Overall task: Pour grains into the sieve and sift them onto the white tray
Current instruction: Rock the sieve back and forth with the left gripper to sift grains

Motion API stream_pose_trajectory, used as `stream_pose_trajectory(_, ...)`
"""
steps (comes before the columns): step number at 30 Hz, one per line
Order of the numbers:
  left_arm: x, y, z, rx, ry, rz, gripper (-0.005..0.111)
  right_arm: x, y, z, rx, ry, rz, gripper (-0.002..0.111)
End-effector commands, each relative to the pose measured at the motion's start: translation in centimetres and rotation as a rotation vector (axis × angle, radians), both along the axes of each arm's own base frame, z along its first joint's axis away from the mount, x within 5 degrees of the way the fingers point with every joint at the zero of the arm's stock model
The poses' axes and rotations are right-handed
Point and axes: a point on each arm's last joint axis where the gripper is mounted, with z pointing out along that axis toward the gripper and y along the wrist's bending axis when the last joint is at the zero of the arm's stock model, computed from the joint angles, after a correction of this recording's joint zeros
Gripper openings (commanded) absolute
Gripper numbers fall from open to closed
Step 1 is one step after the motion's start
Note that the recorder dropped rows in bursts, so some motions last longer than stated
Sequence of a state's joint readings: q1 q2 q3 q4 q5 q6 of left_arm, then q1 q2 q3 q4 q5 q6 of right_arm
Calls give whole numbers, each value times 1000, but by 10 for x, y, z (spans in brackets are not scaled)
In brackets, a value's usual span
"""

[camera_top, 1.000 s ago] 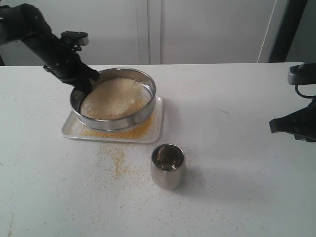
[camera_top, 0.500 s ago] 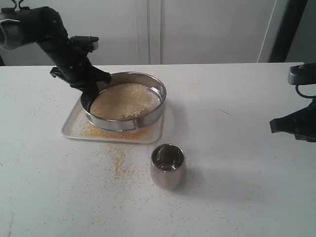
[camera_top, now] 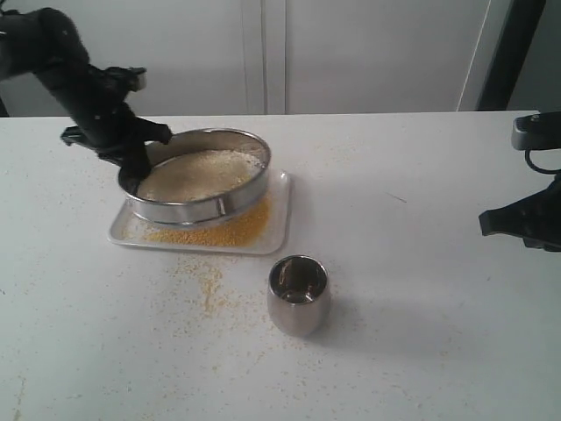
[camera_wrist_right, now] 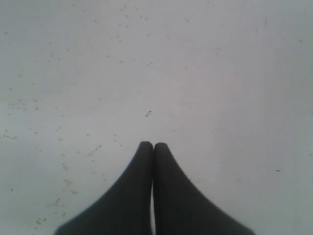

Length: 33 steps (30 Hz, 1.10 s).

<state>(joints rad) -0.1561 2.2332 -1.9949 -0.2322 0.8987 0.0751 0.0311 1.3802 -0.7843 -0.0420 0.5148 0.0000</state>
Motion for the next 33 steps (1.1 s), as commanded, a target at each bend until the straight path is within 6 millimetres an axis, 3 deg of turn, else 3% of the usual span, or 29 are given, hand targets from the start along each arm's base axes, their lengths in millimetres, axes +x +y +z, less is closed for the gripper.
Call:
stream_pose_trajectory(1,-4,-21,18,-62,-90,-142,0,2,-2,3,-4,-29,-3,0)
stream_pose_trajectory(3,-9,-40,16,19,-118,-234,0,3,-2,4,-4,-35,-3,0)
stream_pose_trajectory(4,-8,-42,16,59,-133,-202,0,3,-2,4,-3,-41,-3,0)
stream_pose_trajectory(8,3,-25,22,-10,-158,-14,0,4,-2,5,-3,-56,-2,0)
stream_pose_trajectory(13,-7,-16,31,-5,-190,-429,0,5,-2,5,-3,-58,-2,0)
stream_pose_trajectory(15,-5,-5,29,46,-146,-294,0,5,-2,5,-3,-58,-2,0)
stream_pose_trajectory(17,1,7,28,24,-74,61,0,5,-2,5,-3,-60,-2,0)
stream_pose_trajectory(18,1,5,28,-14,-59,104,0,5,-2,5,-3,-60,-2,0)
stream_pose_trajectory(19,0,0,30,-59,-73,37,0,5,-2,5,-3,-60,-2,0)
stream_pose_trajectory(22,-11,-25,38,-107,-210,-482,0,5,-2,5,-3,-60,-2,0)
stream_pose_trajectory(23,-14,-24,38,-74,-196,-507,0,5,-2,5,-3,-60,-2,0)
stream_pose_trajectory(24,-9,-19,36,-39,-181,-388,0,5,-2,5,-3,-60,-2,0)
stream_pose_trajectory(26,1,4,32,47,-108,46,0,5,-2,5,-3,-60,-2,0)
stream_pose_trajectory(27,2,11,30,62,-82,178,0,5,-2,5,-3,-60,-2,0)
stream_pose_trajectory(28,2,11,30,57,-78,195,0,5,-2,5,-3,-60,-2,0)
stream_pose_trajectory(30,-2,-3,34,27,-125,-60,0,4,-2,5,-3,-58,-2,0)
stream_pose_trajectory(31,-8,-16,38,11,-189,-355,0,4,-2,5,-3,-58,-2,0)
stream_pose_trajectory(32,-13,-23,38,12,-217,-535,0,4,-2,5,-3,-58,-2,0)
stream_pose_trajectory(33,-14,-24,38,18,-229,-577,0,4,-2,5,-3,-58,-2,0)
